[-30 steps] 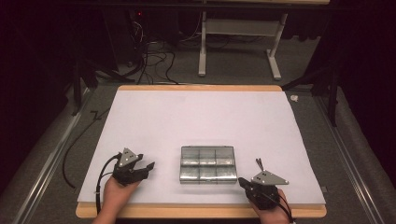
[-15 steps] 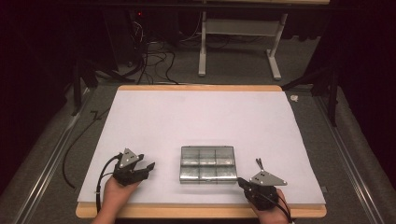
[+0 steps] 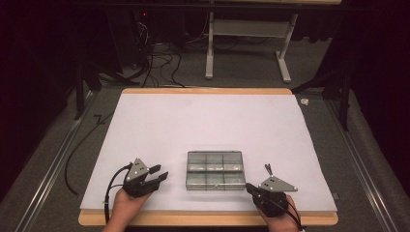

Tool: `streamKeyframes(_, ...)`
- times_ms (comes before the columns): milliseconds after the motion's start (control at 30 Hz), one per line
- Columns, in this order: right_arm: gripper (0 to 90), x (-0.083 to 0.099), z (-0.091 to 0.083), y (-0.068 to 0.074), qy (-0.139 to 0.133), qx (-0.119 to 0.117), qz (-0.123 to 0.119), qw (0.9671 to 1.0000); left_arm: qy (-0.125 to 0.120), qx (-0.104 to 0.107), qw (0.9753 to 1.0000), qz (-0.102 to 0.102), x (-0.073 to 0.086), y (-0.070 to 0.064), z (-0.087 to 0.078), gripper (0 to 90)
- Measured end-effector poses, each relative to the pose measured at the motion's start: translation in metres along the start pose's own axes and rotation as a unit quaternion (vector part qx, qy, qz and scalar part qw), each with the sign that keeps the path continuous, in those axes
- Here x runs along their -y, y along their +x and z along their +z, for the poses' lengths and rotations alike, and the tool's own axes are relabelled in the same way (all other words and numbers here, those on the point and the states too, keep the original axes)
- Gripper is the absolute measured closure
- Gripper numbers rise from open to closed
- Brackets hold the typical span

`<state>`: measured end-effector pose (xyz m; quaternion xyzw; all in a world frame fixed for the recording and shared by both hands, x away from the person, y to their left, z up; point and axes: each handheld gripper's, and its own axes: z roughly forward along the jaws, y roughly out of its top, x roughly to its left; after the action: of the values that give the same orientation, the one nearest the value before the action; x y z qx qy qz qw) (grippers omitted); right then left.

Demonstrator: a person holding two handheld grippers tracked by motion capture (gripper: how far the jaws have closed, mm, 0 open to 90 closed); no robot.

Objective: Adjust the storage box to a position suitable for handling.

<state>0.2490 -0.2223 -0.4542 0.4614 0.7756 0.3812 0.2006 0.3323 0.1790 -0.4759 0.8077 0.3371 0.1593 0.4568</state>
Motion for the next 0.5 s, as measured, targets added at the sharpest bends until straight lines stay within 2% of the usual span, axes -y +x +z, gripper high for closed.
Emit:
streamKeyframes(200, 90.0, -0.001, 0.0, 0.0, -0.003, 0.0, 0.001, 1.0, -0.007, 0.023, 0.9996, 0.016, -0.004, -0.018, 0.001, 59.4)
streamKeyframes(367, 90.0, -0.002, 0.0, 0.0, -0.005, 0.001, -0.003, 1.0, -0.015, 0.046, 0.9988, 0.011, -0.007, -0.027, 0.002, 59.7)
streamKeyframes(500, 90.0, -0.003, 0.0, 0.0, -0.008, 0.002, -0.002, 1.0, -0.02, 0.055, 0.9982, 0.007, -0.009, -0.03, 0.001, 61.5)
